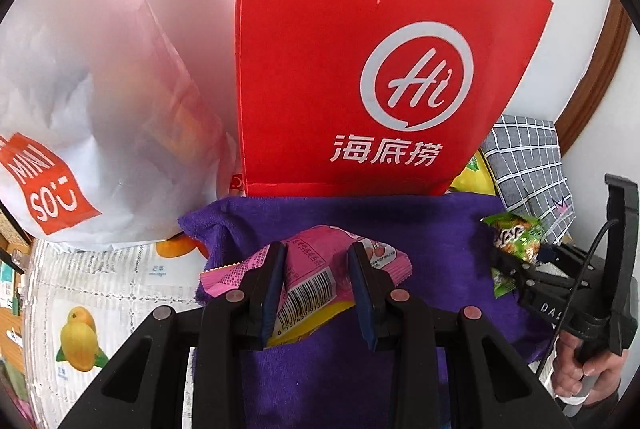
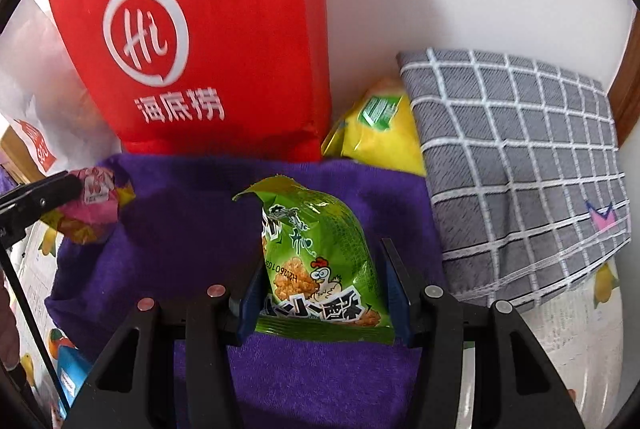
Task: Organize snacks
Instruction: 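Open the right tool dropping the green bag while the left tool releases the pink bag onto the towel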
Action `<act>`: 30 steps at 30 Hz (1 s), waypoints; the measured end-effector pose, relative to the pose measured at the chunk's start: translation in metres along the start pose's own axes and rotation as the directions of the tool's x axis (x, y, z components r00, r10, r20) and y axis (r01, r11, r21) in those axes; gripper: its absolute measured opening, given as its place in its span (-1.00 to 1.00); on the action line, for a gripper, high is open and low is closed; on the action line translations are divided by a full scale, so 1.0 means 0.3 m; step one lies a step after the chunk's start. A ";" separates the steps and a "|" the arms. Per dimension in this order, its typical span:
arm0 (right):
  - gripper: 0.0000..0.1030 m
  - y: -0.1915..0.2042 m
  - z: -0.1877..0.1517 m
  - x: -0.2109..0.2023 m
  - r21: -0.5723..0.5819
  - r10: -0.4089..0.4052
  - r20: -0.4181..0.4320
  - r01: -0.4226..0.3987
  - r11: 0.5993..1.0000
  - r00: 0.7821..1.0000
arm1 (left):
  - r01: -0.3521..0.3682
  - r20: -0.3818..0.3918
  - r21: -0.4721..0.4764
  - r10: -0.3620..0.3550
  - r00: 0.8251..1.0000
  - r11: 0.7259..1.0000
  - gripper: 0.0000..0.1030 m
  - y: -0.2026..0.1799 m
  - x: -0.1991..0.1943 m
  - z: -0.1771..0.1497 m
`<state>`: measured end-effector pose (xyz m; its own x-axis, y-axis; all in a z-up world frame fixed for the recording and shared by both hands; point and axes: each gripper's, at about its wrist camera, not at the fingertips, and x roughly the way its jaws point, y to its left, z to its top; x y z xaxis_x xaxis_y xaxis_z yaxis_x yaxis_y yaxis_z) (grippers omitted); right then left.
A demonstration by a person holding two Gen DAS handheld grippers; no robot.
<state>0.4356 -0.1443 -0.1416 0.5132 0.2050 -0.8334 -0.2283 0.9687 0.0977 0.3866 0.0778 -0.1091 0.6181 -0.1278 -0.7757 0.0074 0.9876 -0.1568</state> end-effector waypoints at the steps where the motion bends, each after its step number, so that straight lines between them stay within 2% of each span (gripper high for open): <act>1: 0.01 0.001 -0.003 0.012 0.000 0.005 -0.009 -0.005 1.000 1.000 | 0.003 -0.001 0.000 -0.003 1.000 1.000 -0.40 -0.001 0.004 -0.002; 8: 0.01 -0.001 -0.014 0.070 0.006 0.002 -0.062 -0.002 1.000 0.998 | -0.007 -0.010 0.026 0.007 1.000 1.000 -0.40 -0.027 0.019 -0.003; 18: 0.06 0.011 -0.012 0.111 -0.002 0.004 -0.087 -0.004 1.000 0.996 | 0.003 -0.047 0.030 -0.002 0.999 1.000 -0.38 -0.043 0.045 -0.021; 20: 0.30 0.014 -0.010 0.094 -0.007 0.013 -0.076 -0.014 1.000 0.997 | 0.002 -0.060 0.028 0.000 0.998 1.000 -0.36 -0.042 0.048 -0.026; 21: 0.35 0.010 -0.008 0.074 -0.007 0.018 -0.067 -0.018 1.000 0.998 | 0.000 -0.069 0.027 0.002 0.998 1.000 -0.34 -0.043 0.051 -0.028; 22: 0.41 0.013 -0.004 0.056 -0.008 0.025 -0.050 -0.026 1.000 0.998 | -0.002 -0.078 0.026 0.004 0.997 1.000 -0.29 -0.044 0.051 -0.030; 24: 0.46 0.017 0.004 0.024 -0.008 0.033 -0.032 -0.033 0.999 0.999 | -0.018 -0.085 0.020 0.020 0.996 1.000 -0.05 -0.042 0.039 -0.036; 25: 0.46 0.019 0.009 0.006 -0.008 0.038 -0.024 -0.038 0.999 0.999 | -0.027 -0.081 0.018 0.028 0.996 0.999 0.13 -0.041 0.030 -0.039; 30: 0.46 0.039 0.018 -0.114 0.006 0.046 0.049 -0.046 0.999 0.998 | -0.043 -0.055 0.011 0.043 0.998 0.999 0.16 -0.027 -0.060 -0.057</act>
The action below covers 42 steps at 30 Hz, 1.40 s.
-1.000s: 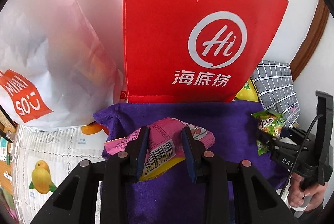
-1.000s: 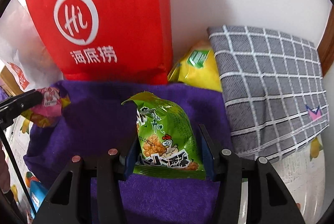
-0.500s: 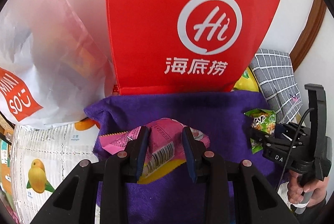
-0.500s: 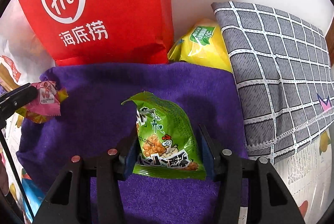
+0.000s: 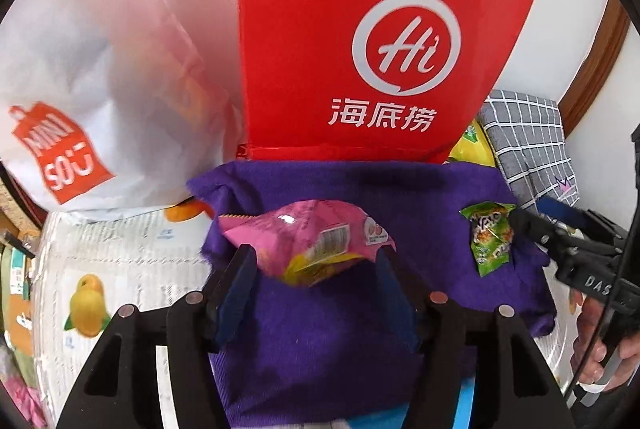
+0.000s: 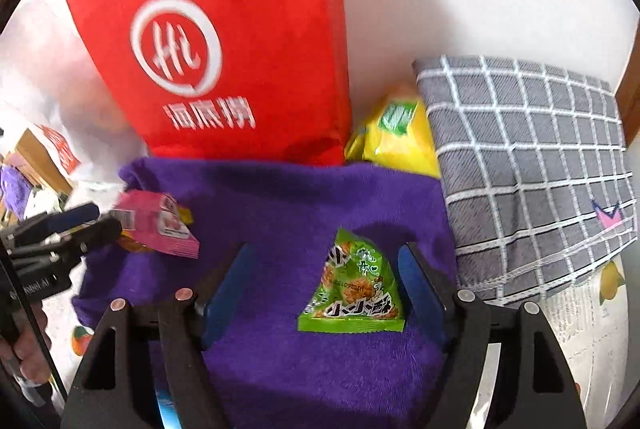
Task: Organize snacks
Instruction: 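Open the right tool dropping the green bag while the left tool releases the pink bag onto the towel, then grasp the blue snack packet with the right tool while the left tool grasps the pink peach packet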
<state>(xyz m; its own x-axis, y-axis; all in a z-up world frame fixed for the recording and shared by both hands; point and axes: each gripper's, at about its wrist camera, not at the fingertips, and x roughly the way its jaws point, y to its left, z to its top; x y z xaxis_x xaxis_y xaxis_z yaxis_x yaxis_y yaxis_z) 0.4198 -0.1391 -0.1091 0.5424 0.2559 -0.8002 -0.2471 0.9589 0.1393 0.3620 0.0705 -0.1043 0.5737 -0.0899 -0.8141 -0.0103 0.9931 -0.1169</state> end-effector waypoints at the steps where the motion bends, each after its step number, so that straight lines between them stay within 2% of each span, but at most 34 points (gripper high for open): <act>1: 0.46 0.011 0.001 -0.030 -0.004 -0.002 0.018 0.002 1.000 1.000 | -0.001 0.007 0.000 0.001 1.000 1.000 0.16 0.002 -0.023 -0.006; 9: 0.46 0.061 -0.061 -0.254 -0.041 -0.040 0.123 0.045 0.998 0.992 | -0.007 0.061 0.010 0.006 0.998 1.000 0.17 0.013 -0.227 -0.098; 12: 0.46 0.075 -0.124 -0.310 -0.036 -0.037 0.111 0.041 0.999 0.993 | 0.008 0.068 0.002 -0.008 0.998 1.000 0.17 0.017 -0.293 -0.149; 16: 0.46 0.080 -0.223 -0.384 -0.023 -0.092 0.122 0.096 0.995 0.988 | 0.025 0.082 -0.001 -0.025 0.996 1.000 0.17 0.010 -0.369 -0.224; 21: 0.46 0.057 -0.374 -0.434 -0.013 -0.104 0.082 0.106 0.994 0.991 | 0.046 0.094 -0.020 -0.043 0.995 0.999 0.17 0.013 -0.433 -0.299; 27: 0.46 0.006 -0.542 -0.435 0.031 -0.119 0.029 0.118 0.992 0.992 | 0.058 0.094 -0.031 -0.055 0.994 0.998 0.18 0.026 -0.479 -0.388; 29: 0.46 -0.012 -0.589 -0.428 0.047 -0.118 0.008 0.117 0.992 0.993 | 0.065 0.093 -0.040 -0.061 0.994 0.997 0.29 0.033 -0.491 -0.417; 33: 0.46 -0.042 -0.692 -0.410 0.069 -0.098 -0.033 0.100 0.993 0.995 | 0.056 0.094 -0.042 -0.052 0.994 0.998 0.36 0.041 -0.508 -0.464; 42: 0.46 -0.036 -0.825 -0.359 0.082 -0.073 -0.089 0.080 0.993 0.993 | 0.054 0.087 -0.039 -0.050 0.995 0.998 0.36 0.055 -0.547 -0.544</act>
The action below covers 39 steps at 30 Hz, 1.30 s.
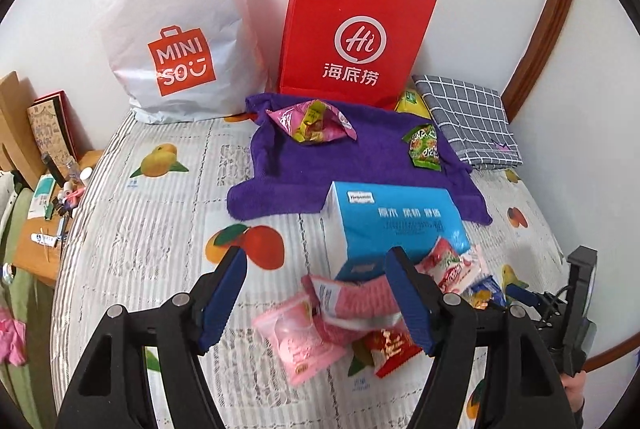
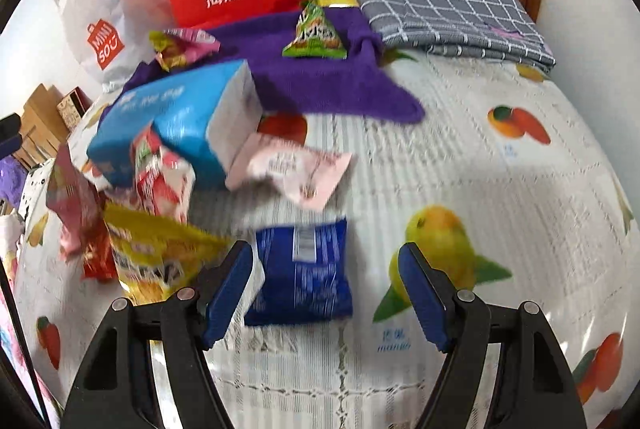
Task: Organize snacks
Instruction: 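Grasp the blue snack packet with the right tool while the left tool grasps the pink peach packet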
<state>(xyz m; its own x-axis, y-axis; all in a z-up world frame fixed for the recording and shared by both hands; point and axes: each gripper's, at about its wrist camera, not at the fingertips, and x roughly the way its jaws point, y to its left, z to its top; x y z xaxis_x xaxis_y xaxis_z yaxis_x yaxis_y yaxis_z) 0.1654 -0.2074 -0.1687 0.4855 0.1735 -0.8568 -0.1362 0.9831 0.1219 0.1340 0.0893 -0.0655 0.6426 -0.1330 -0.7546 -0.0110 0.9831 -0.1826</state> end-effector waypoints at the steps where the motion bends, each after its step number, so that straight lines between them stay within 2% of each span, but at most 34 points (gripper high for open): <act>1: 0.46 0.003 -0.009 0.007 -0.004 -0.005 0.000 0.005 1.000 1.000 | 0.000 0.001 0.003 0.000 1.000 1.000 0.36 0.000 -0.004 -0.008; 3: 0.44 0.019 -0.021 0.005 -0.029 -0.029 0.034 0.030 0.999 0.999 | 0.000 0.005 0.004 0.000 1.000 1.000 0.36 0.003 -0.009 -0.020; 5: 0.16 0.024 -0.026 0.008 -0.042 -0.047 0.049 0.049 0.998 0.998 | -0.007 0.004 -0.010 0.007 1.000 1.000 0.36 0.012 -0.008 -0.034; 7: -0.04 0.026 -0.031 0.007 -0.050 -0.071 0.077 0.075 0.996 0.994 | -0.012 -0.007 -0.017 0.012 1.000 1.000 0.36 0.021 -0.001 -0.048; 15: -0.06 -0.010 -0.032 -0.001 -0.006 -0.015 0.092 0.016 1.000 0.996 | -0.082 -0.058 -0.049 0.079 0.995 0.995 0.36 0.068 0.044 -0.109; 20: -0.06 -0.010 -0.033 0.000 -0.002 -0.010 0.093 0.010 1.000 0.996 | -0.085 -0.105 -0.089 0.076 0.992 0.992 0.33 0.095 0.098 -0.146; 28: -0.05 -0.019 -0.032 0.002 0.011 0.012 0.097 -0.013 1.000 0.995 | -0.061 -0.159 -0.086 0.047 0.986 0.994 0.31 0.072 0.193 -0.174; 30: -0.05 -0.017 -0.032 0.003 0.008 0.007 0.096 -0.008 1.000 0.995 | -0.053 -0.168 -0.090 0.037 0.985 0.995 0.26 0.071 0.214 -0.177; 32: -0.05 -0.015 -0.032 0.003 0.002 -0.001 0.094 0.001 1.000 0.996 | -0.040 -0.180 -0.089 0.023 0.983 0.995 0.05 0.070 0.237 -0.182; 36: -0.05 -0.008 -0.032 0.004 -0.008 -0.014 0.092 0.015 1.000 0.996 | -0.008 -0.174 -0.091 -0.008 0.985 0.996 -0.15 0.077 0.243 -0.191; 37: -0.05 -0.007 -0.032 0.004 -0.009 -0.015 0.092 0.016 1.000 0.996 | 0.004 -0.172 -0.086 -0.019 0.985 0.996 -0.51 0.080 0.234 -0.190; 39: -0.05 -0.006 -0.032 0.004 -0.011 -0.018 0.091 0.019 1.000 0.996 | 0.013 -0.160 -0.076 -0.025 0.987 0.997 -0.57 0.088 0.208 -0.184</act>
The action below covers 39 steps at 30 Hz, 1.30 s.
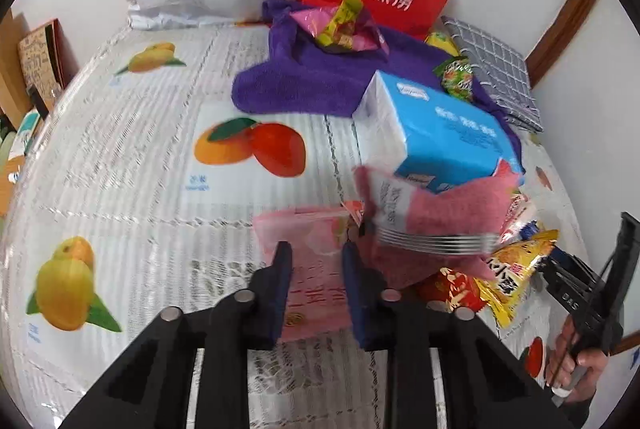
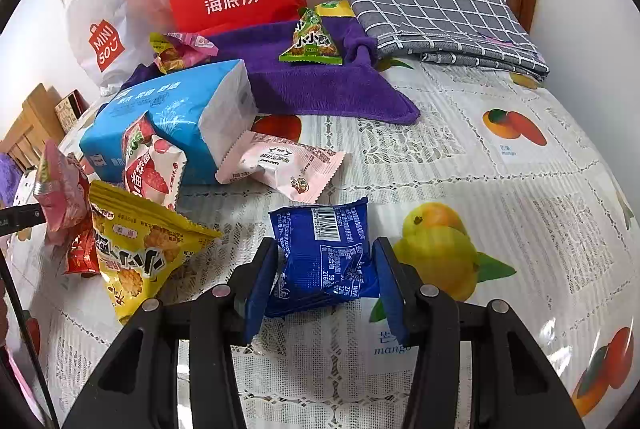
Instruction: Organize snacks
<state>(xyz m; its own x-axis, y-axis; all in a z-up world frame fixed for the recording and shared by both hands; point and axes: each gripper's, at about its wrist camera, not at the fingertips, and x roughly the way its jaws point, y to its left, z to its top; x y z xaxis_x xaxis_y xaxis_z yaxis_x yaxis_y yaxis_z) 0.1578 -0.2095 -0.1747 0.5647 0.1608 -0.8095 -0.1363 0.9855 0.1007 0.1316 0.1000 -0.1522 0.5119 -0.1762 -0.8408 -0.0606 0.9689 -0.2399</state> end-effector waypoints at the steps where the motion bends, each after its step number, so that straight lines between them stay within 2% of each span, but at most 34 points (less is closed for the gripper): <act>1: -0.05 0.001 0.000 0.000 -0.001 -0.002 0.000 0.002 1.000 1.000 | -0.009 -0.001 0.005 0.009 1.000 1.000 -0.57 0.004 -0.007 0.002; 6: -0.05 0.010 0.001 0.002 -0.015 -0.018 -0.004 0.018 1.000 1.000 | -0.024 0.002 0.023 0.024 1.000 0.999 -0.52 0.016 0.003 0.000; 8: -0.05 0.012 0.000 0.003 -0.020 -0.023 -0.004 0.023 1.000 1.000 | -0.037 -0.006 0.014 0.038 0.999 0.999 -0.22 0.019 0.022 0.000; 10: -0.05 0.013 0.000 0.003 -0.021 -0.024 -0.005 0.024 0.999 1.000 | -0.050 -0.023 0.007 0.050 0.998 0.999 0.00 0.024 0.049 -0.002; 11: -0.05 0.012 0.000 0.003 -0.021 -0.024 -0.004 0.024 1.000 1.000 | -0.051 0.000 0.014 0.051 0.999 0.999 0.05 0.021 0.049 -0.004; 15: -0.04 0.013 0.000 0.003 -0.022 -0.025 -0.004 0.025 0.999 1.000 | -0.093 0.025 0.040 0.092 0.995 0.995 0.04 0.006 0.059 -0.009; 16: -0.04 0.013 0.000 0.004 -0.022 -0.026 -0.005 0.026 0.999 1.000 | -0.109 0.032 0.044 0.107 0.994 0.993 -0.16 0.004 0.058 -0.009; 17: -0.04 0.013 0.000 0.004 -0.023 -0.026 -0.005 0.026 0.999 1.000 | -0.119 0.035 0.052 0.117 0.992 0.992 -0.20 0.002 0.059 -0.010; 23: -0.06 0.011 0.000 0.004 -0.015 -0.017 -0.002 0.017 1.000 1.000 | -0.079 0.018 0.034 0.079 0.997 0.996 -0.26 0.021 0.035 -0.007; 28: -0.08 0.000 -0.004 -0.012 -0.003 -0.022 0.000 0.022 1.000 1.000 | -0.091 0.038 0.045 0.090 0.995 0.995 -0.26 0.015 -0.029 -0.016; 34: -0.08 0.023 0.008 -0.154 -0.001 -0.008 0.061 0.008 1.000 0.998 | -0.047 0.082 0.060 0.042 0.996 0.997 -0.26 -0.021 -0.137 -0.023; 39: -0.08 0.069 0.052 -0.283 -0.001 0.040 0.118 -0.040 0.999 0.992 | 0.000 0.107 0.091 -0.010 0.994 0.996 -0.26 -0.088 -0.207 -0.026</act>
<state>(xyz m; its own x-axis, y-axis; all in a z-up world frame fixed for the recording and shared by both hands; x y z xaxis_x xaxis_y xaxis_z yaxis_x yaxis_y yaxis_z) 0.1196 -0.2020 -0.0949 0.6507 0.2050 -0.7311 -0.1596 0.9783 0.1322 0.0948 0.0841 -0.0973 0.6011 -0.1662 -0.7817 0.0178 0.9807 -0.1948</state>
